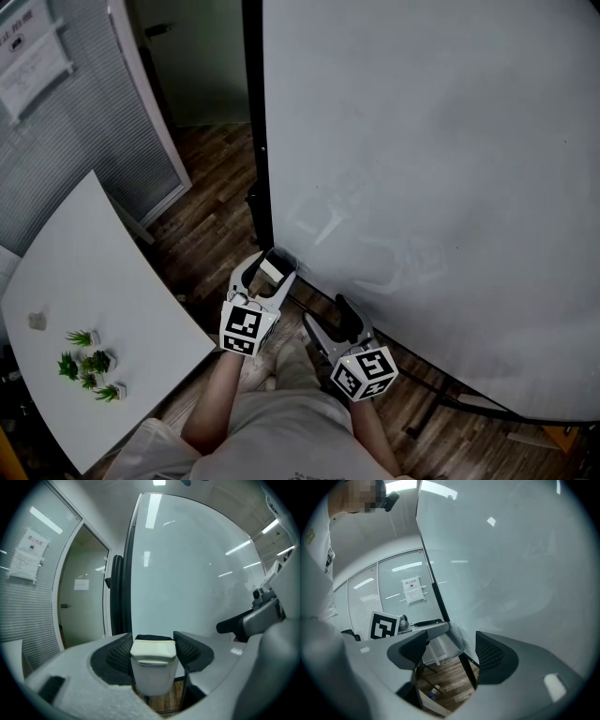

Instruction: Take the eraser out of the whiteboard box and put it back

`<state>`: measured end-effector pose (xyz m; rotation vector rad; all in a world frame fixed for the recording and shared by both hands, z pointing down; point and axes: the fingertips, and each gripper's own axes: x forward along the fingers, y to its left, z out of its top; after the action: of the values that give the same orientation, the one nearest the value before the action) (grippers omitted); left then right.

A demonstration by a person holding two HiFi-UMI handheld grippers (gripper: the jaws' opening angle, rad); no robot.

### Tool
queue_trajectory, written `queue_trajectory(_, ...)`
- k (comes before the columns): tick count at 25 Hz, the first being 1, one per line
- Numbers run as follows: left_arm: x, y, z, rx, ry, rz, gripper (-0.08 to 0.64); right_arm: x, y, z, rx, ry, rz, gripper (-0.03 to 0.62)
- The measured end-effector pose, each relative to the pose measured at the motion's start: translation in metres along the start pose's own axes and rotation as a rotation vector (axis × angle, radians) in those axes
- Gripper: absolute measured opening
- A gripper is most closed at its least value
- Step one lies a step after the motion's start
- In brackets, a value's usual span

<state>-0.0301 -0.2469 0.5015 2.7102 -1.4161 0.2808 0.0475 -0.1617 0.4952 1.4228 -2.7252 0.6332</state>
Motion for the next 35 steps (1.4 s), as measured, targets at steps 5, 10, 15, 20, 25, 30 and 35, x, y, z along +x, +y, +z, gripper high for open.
queue_trajectory(5, 0.000, 0.000, 0.000, -0.007, -0.007, 0.005, 0.264, -0.001, 0.001, -0.001, 0.000, -0.002, -0.002, 0.327)
queue_trajectory(10, -0.003, 0.001, -0.001, -0.018, 0.002, 0.004, 0.267, -0.002, 0.005, 0.001, 0.000, -0.004, 0.000, 0.325)
queue_trajectory(15, -0.002, 0.001, -0.001, -0.026, 0.005, 0.002, 0.268, -0.001, 0.004, -0.001, -0.002, -0.005, -0.004, 0.325)
queue_trajectory(20, -0.005, 0.001, 0.003, -0.026, -0.006, 0.003, 0.268, -0.003, 0.005, 0.001, -0.005, -0.007, -0.008, 0.325)
queue_trajectory(25, -0.007, 0.001, 0.005, -0.023, -0.013, 0.005, 0.268, -0.004, 0.006, 0.000, -0.007, -0.011, -0.007, 0.325)
queue_trajectory(30, -0.009, 0.001, 0.007, -0.023, -0.016, 0.007, 0.268, -0.004, 0.006, -0.001, -0.006, -0.017, -0.006, 0.325)
queue_trajectory(35, -0.012, -0.001, 0.011, -0.020, -0.020, 0.009, 0.268, -0.008, 0.007, 0.000, -0.005, -0.023, -0.006, 0.324)
